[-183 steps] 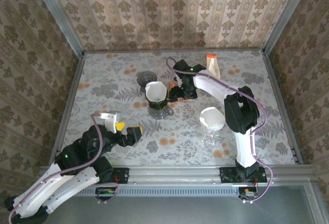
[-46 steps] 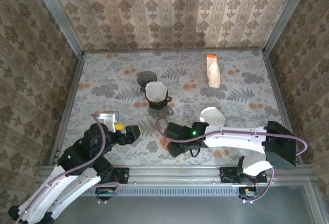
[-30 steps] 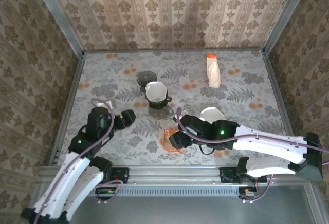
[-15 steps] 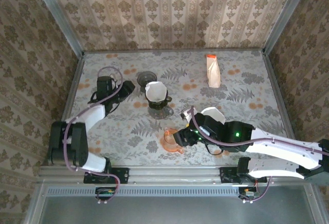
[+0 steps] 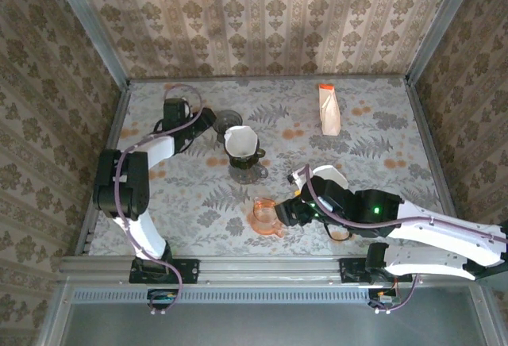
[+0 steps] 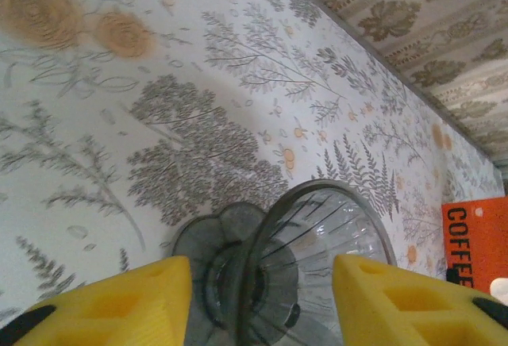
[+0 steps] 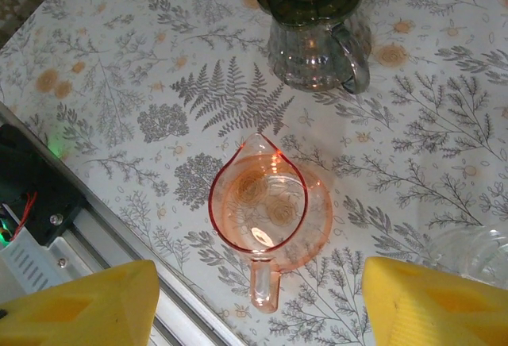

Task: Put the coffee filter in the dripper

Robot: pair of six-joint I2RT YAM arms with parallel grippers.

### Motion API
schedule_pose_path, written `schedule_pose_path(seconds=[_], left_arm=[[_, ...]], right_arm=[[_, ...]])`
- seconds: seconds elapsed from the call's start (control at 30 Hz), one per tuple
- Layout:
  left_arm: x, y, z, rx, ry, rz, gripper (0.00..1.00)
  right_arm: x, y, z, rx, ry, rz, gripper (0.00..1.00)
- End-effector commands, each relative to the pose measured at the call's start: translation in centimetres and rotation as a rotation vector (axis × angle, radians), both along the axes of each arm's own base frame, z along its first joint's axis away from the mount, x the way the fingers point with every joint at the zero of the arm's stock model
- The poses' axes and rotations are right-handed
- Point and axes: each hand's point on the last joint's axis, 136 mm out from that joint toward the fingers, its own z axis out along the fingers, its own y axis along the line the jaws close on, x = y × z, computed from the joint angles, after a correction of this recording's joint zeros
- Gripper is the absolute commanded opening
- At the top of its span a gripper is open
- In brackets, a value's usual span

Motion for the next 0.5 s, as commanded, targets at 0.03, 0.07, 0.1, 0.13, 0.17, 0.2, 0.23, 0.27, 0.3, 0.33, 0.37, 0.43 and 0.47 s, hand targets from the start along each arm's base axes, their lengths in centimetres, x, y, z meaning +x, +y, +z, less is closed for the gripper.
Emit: schedule_pose_path(seconds=[0.03, 0.07, 0.1, 0.13, 0.17, 0.2, 0.23, 0.27, 0.3, 0.33, 0.37, 0.43, 0.47], left_arm=[[0.2, -0.8, -0.9, 0.072, 0.024, -0.04, 0.43], [0.2, -0.8, -1.1, 0.083, 0.032, -0.038, 0.42], [0.1, -0.6, -1.5, 0.098, 0.045, -0.034, 0.39], [0.1, -0.6, -1.7, 0.11, 0.056, -0.031, 0.37], [0.0, -0.5, -1.9, 0.119, 0.065, -0.032, 0.35], [0.0, -0.5, -2.1, 0.127, 0.07, -0.032, 0.33], [0.0, -0.6, -2.2, 0.133, 0.071, -0.037, 0.31], [-0.1, -0.6, -2.3, 0.138, 0.074, -0.038, 0.27], [-0.1, -0.7, -2.3, 0.139, 0.075, -0.041, 0.23], [-0.1, -0.7, -2.3, 0.141, 0.075, -0.042, 0.21], [-0.2, -0.7, -2.3, 0.144, 0.074, -0.04, 0.18], [-0.2, -0.5, -2.2, 0.15, 0.074, -0.032, 0.13], [-0.2, -0.5, -2.0, 0.153, 0.072, -0.033, 0.11]], right_arm=[[0.2, -1.3, -0.9, -0.028, 0.008, -0.035, 0.7], [0.1, -1.4, -1.0, -0.028, 0.01, -0.035, 0.7], [0.2, -1.5, -1.0, -0.027, 0.009, -0.039, 0.7], [0.2, -1.5, -1.1, -0.024, 0.01, -0.038, 0.7], [0.2, -1.6, -1.1, -0.022, 0.01, -0.041, 0.7], [0.2, -1.7, -1.1, -0.021, 0.01, -0.043, 0.7], [0.2, -1.8, -1.2, -0.022, 0.011, -0.045, 0.7], [0.2, -1.9, -1.3, -0.022, 0.012, -0.048, 0.7], [0.2, -2.0, -1.3, -0.02, 0.012, -0.048, 0.71], [0.2, -2.1, -1.3, -0.02, 0.012, -0.051, 0.71], [0.2, -2.2, -1.4, -0.021, 0.013, -0.053, 0.71], [0.2, -2.3, -1.3, -0.018, 0.013, -0.055, 0.71], [0.2, -2.3, -1.3, -0.016, 0.012, -0.057, 0.71]])
